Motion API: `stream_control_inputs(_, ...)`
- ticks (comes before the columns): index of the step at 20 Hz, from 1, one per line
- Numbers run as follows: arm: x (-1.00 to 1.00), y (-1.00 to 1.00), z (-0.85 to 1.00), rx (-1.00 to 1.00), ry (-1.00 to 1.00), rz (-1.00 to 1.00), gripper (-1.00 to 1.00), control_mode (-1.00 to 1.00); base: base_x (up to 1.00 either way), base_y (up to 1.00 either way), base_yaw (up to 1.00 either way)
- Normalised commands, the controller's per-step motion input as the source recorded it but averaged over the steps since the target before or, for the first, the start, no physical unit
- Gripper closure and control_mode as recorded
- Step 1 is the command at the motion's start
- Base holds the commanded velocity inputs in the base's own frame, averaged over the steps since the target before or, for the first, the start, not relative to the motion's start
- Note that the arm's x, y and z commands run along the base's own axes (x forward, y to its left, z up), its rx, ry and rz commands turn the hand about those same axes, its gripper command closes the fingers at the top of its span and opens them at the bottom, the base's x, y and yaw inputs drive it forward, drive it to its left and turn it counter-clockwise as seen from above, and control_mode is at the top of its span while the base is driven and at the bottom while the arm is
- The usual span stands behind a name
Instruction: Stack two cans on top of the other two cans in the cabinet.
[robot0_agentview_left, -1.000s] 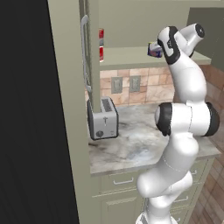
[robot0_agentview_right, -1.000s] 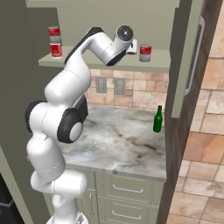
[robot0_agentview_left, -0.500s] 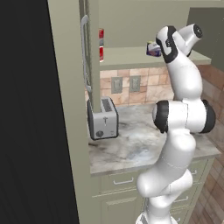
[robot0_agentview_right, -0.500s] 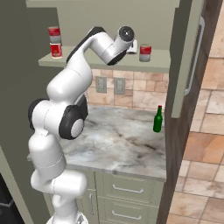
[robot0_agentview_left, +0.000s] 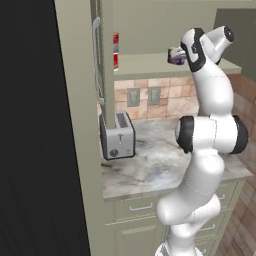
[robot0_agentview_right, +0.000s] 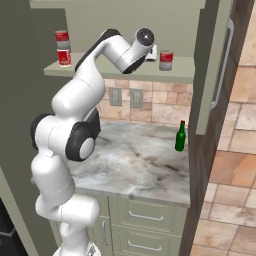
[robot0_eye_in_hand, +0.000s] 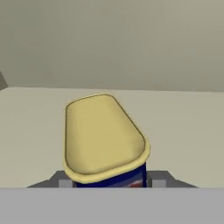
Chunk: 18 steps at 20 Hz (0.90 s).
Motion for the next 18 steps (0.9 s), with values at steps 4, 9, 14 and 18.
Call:
stream_control_inputs(4, -0.26, 0.03, 0.00, 0.00, 0.00, 0.00, 1.00, -1.00, 0.00, 0.00, 0.00)
stream_control_inputs(9, -0.41, 0.02, 0.04, 0.00, -0.07, -0.08, 1.00, -1.00, 0.00, 0.00, 0.00)
stream_control_inputs(14, -0.42, 0.10, 0.03, -0.02, -0.17, -0.31, 1.00, -1.00, 0.00, 0.00, 0.00)
stream_control_inputs(18, -0.24, 0.13, 0.18, -0.01, -0.09, -0.34, 1.00, -1.00, 0.00, 0.00, 0.00)
